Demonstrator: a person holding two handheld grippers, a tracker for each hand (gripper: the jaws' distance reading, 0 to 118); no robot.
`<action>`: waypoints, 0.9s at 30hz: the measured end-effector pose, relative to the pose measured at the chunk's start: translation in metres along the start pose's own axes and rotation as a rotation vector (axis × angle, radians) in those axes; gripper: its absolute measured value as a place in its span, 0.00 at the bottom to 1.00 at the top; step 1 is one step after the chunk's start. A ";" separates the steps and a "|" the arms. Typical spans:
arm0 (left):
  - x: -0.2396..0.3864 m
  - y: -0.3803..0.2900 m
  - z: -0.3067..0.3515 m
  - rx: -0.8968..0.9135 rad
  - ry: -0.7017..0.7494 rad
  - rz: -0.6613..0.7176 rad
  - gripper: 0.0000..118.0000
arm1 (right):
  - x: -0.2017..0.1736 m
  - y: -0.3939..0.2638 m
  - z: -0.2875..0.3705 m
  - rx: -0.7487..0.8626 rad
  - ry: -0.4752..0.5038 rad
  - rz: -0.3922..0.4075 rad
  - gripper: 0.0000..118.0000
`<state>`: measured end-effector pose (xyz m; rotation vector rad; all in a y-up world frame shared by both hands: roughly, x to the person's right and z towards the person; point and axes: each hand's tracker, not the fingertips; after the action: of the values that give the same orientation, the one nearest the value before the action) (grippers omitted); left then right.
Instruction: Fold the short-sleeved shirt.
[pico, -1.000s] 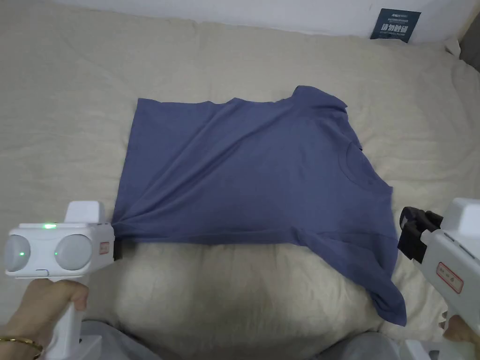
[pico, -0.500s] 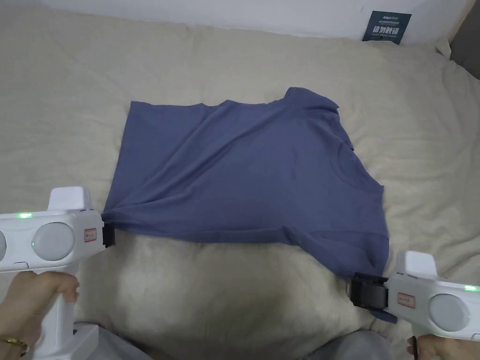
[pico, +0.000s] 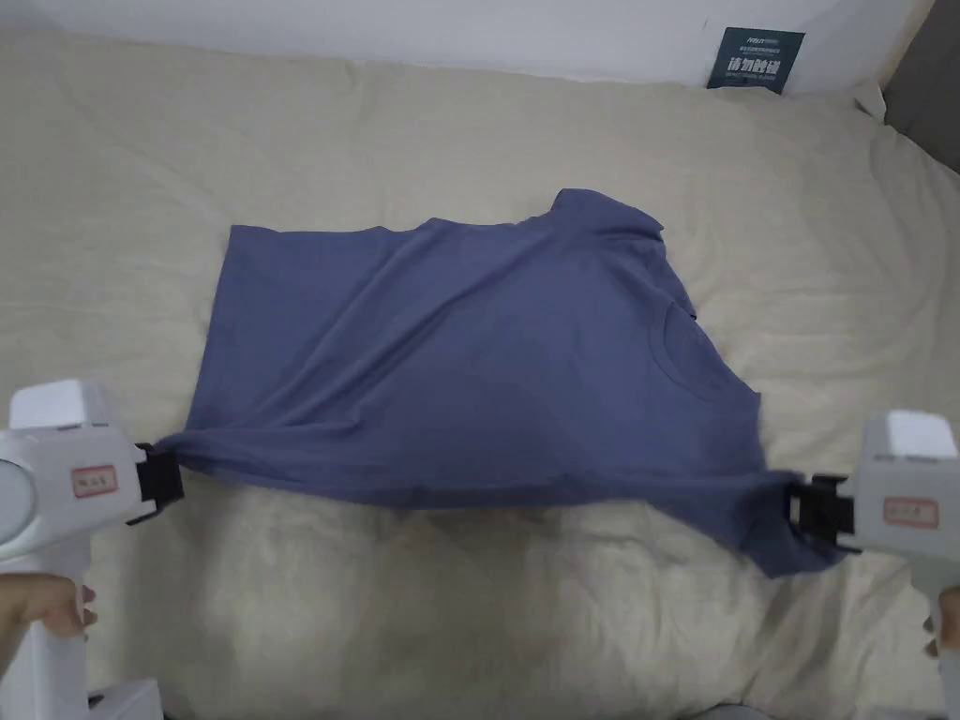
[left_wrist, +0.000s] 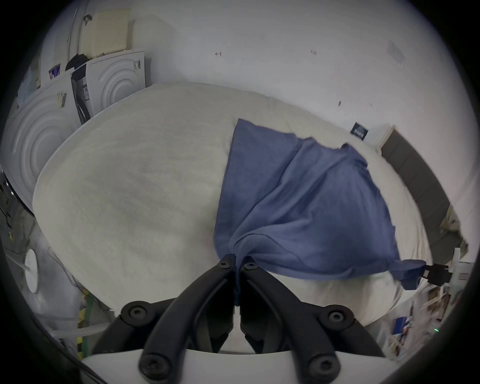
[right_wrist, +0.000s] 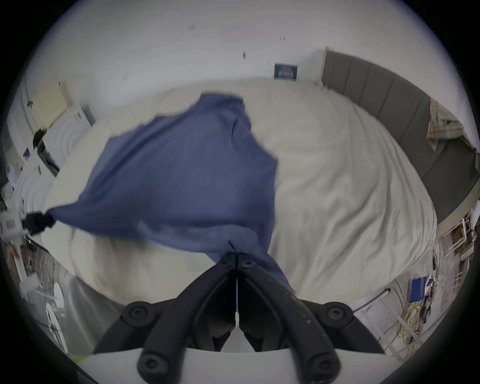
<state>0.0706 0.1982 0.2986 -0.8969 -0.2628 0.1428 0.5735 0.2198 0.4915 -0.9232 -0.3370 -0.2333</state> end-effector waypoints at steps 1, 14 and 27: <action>0.000 0.009 0.000 0.007 -0.015 0.021 0.02 | -0.003 0.016 0.005 0.025 0.005 -0.011 0.02; 0.036 0.128 -0.087 0.044 0.062 0.023 0.02 | -0.042 0.193 -0.106 0.095 -0.177 0.141 0.02; 0.046 0.141 -0.152 0.042 0.159 -0.016 0.98 | -0.055 0.211 -0.183 0.090 -0.176 0.108 0.99</action>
<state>0.1562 0.1819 0.1047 -0.8595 -0.1186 0.0617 0.6282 0.1978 0.2127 -0.8716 -0.4547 -0.0367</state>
